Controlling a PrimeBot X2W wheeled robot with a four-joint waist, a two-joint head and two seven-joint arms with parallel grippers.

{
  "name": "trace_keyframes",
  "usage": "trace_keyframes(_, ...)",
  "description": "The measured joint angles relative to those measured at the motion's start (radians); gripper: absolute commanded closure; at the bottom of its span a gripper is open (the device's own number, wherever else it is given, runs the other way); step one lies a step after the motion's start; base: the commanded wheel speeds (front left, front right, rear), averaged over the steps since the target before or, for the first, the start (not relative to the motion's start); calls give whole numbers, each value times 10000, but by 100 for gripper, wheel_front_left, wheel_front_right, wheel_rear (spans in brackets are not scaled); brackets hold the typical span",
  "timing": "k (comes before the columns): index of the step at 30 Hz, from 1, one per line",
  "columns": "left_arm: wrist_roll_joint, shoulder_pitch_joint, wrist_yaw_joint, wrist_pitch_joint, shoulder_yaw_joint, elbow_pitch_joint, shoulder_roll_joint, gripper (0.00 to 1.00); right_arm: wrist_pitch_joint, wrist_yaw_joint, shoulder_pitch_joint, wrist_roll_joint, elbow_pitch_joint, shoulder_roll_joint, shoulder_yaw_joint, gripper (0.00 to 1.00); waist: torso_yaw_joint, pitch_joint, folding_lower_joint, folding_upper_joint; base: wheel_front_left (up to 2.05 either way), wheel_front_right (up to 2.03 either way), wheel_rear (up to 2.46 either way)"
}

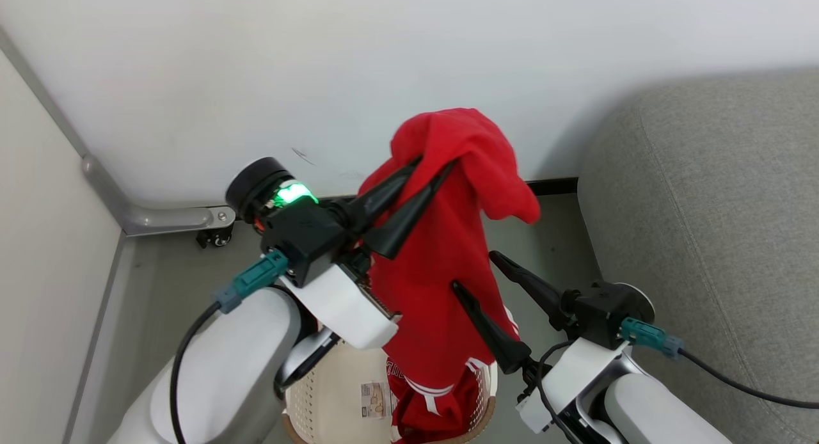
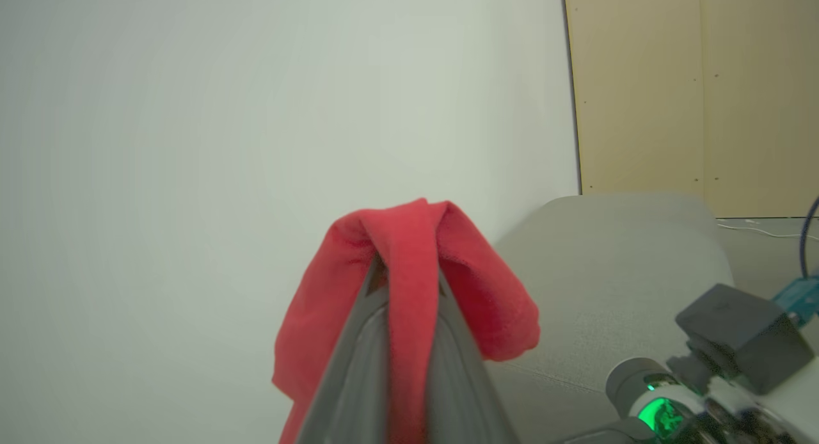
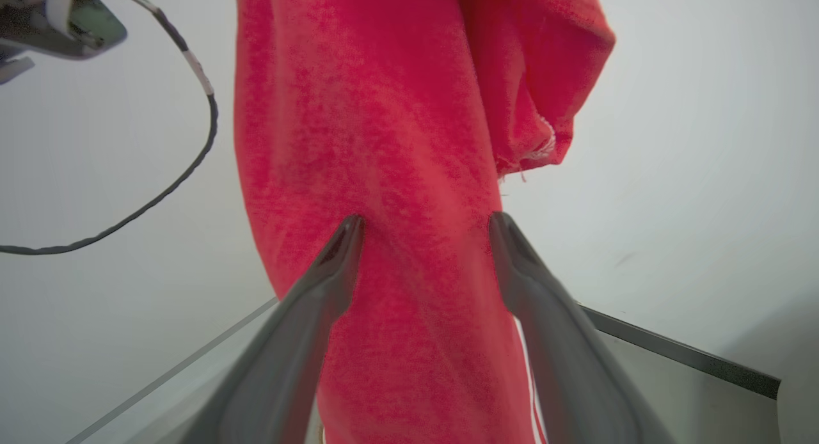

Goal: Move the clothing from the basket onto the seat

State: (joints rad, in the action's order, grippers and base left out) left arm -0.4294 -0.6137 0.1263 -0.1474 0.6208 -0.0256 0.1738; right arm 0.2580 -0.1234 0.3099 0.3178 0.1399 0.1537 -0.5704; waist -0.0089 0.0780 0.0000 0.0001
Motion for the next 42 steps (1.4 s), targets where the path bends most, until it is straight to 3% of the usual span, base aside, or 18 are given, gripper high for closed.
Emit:
trace_keyframes(8, -13, -122, 0, 326, 437, -525, -128, 100, 0, 0, 0, 207, -17, 81, -334, 0, 75, -78, 0, 0, 0, 0, 0)
trace_keyframes(9, -35, -122, 0, 368, 460, -566, -130, 100, 0, 0, 1, 268, -15, 104, -395, 16, 84, -78, 0, 0, 0, 0, 0)
trace_keyframes(10, -82, -122, 0, 422, 481, -604, -130, 100, 0, 0, 1, 282, -15, 128, -460, 56, 90, -74, 0, -1, 0, 0, 0)
trace_keyframes(12, -182, -122, 0, 508, 514, -658, -138, 100, 0, 0, 3, 334, -23, 157, -568, 100, 102, -59, 0, 0, 0, 0, 0)
trace_keyframes(22, -387, -88, -4, 857, 364, -669, -48, 98, -2, 0, 61, 430, -334, 309, -562, 100, 96, 107, 0, 0, 0, 0, 0)
trace_keyframes(23, -395, -72, -8, 890, 322, -640, -29, 59, -2, 0, 75, 431, -380, 309, -518, 100, 90, 128, 0, 0, 0, 0, 0)
trace_keyframes(24, -437, -42, -23, 949, 288, -602, -6, 9, -2, 0, 76, 433, -405, 311, -483, 100, 82, 150, 0, 0, 0, 0, 0)
trace_keyframes(25, -474, 8, -58, 963, 251, -556, 15, 0, -2, 0, 75, 435, -418, 313, -443, 100, 74, 171, 0, 0, 0, 0, 0)
trace_keyframes(42, -809, 644, -330, 1567, 63, -217, 483, 0, -4, 0, 270, 504, -918, 366, 497, 100, -123, 482, 1, 0, 0, 0, 0)
